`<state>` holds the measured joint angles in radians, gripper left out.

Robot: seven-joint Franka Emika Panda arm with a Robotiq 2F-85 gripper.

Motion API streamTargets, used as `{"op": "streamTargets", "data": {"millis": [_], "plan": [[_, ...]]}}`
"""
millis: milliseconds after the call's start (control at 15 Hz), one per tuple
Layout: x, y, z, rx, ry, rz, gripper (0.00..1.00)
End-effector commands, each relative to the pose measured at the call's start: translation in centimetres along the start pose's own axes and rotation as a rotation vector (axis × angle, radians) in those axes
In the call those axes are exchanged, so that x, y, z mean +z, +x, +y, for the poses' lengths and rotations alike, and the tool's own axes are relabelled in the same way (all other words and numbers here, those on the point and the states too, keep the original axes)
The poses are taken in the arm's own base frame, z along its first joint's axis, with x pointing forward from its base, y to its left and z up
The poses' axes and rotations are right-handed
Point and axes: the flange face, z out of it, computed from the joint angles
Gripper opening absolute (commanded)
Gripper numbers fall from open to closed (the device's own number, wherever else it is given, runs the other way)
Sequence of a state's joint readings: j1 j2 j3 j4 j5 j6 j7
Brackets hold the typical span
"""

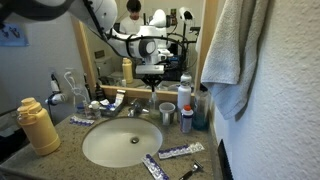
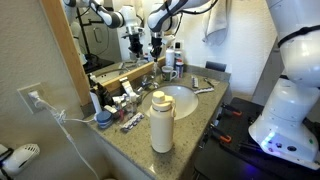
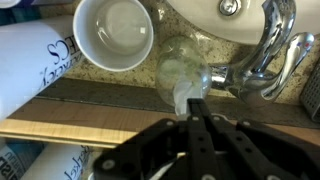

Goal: Press down on the liquid soap bottle

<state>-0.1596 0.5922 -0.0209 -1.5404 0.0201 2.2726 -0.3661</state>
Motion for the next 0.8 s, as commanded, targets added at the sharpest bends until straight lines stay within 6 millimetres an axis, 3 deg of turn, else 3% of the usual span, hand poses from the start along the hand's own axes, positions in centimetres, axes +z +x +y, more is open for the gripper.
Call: {"op": "streamTargets", "data": {"millis": [0, 733], "plan": [[1.2, 0.0, -0.6, 0.014, 0.001, 0.005, 0.0], [2.9, -1.8, -2.2, 0.004, 0.013, -0.034, 0.0]]}}
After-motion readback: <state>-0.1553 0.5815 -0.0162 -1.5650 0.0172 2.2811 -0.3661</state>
